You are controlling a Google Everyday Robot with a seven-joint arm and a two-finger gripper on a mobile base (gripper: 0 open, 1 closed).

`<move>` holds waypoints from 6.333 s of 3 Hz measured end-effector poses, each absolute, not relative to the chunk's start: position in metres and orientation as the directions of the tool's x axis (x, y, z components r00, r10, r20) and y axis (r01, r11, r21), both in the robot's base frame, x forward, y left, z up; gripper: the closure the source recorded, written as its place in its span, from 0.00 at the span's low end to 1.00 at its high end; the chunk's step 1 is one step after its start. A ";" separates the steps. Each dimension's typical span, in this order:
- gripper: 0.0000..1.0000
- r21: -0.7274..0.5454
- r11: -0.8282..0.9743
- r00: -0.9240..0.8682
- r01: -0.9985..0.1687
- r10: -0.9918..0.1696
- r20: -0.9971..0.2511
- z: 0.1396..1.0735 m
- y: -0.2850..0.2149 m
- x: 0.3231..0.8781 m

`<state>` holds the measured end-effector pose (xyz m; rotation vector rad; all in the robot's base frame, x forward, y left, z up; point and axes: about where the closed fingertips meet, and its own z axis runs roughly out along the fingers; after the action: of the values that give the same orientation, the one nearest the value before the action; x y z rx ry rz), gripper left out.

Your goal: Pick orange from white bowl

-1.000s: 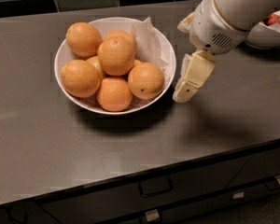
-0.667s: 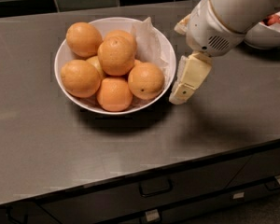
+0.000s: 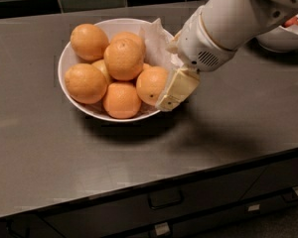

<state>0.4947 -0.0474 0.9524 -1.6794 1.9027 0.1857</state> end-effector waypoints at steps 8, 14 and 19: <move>0.30 -0.236 0.343 -0.121 -0.909 -0.759 -0.639 0.915 -0.021 0.521; 1.00 -0.245 0.311 -0.072 -0.918 -0.740 -0.669 0.926 -0.010 0.520; 0.58 -0.374 0.250 0.080 -0.893 -0.730 -0.679 0.990 0.004 0.506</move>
Offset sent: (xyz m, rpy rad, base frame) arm 0.0197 0.0389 -0.0209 0.0689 0.0157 0.0100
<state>0.5063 0.0044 0.9903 -1.5168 1.6843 0.2448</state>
